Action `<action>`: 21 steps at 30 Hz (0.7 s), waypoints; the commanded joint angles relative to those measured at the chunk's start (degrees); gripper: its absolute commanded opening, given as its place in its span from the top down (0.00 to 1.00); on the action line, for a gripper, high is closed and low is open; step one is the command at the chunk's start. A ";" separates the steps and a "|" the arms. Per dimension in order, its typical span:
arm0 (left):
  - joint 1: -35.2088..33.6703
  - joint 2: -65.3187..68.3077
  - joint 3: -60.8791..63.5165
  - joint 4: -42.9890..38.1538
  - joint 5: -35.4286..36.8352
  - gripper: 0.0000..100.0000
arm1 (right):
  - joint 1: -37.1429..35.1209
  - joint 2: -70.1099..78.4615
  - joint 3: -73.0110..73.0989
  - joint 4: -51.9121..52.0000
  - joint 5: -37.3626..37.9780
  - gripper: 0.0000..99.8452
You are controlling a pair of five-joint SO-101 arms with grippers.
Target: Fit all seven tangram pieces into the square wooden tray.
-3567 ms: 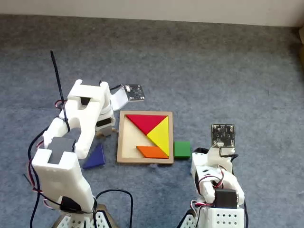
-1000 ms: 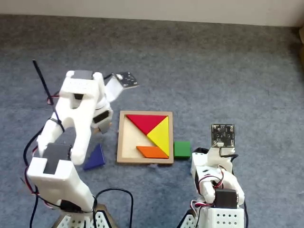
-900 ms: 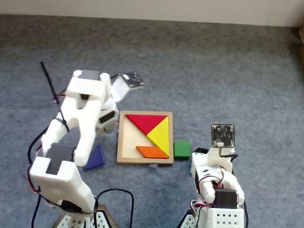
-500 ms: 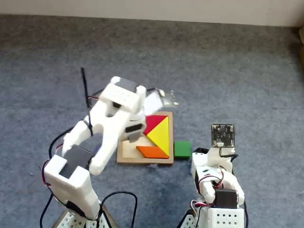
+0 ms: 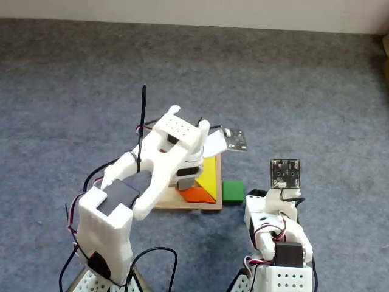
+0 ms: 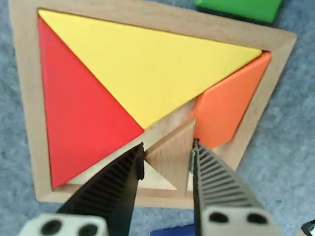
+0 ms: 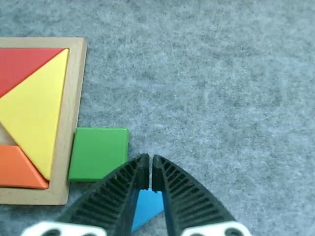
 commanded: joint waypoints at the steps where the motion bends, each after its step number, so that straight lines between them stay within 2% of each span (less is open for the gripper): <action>1: 0.84 -0.04 -3.38 -0.70 0.62 0.76 | 0.92 -0.31 5.23 -0.66 0.62 0.97; 10: 0.22 -4.97 -3.38 1.85 0.62 0.75 | 0.92 -0.31 5.23 -0.66 0.62 0.97; 17: -7.25 -12.79 -2.86 2.90 0.62 0.76 | 0.92 -0.31 5.23 -0.66 0.62 0.97; 21: -10.86 -10.77 -2.77 2.81 0.62 0.76 | 0.92 -0.31 5.23 -0.66 0.62 0.97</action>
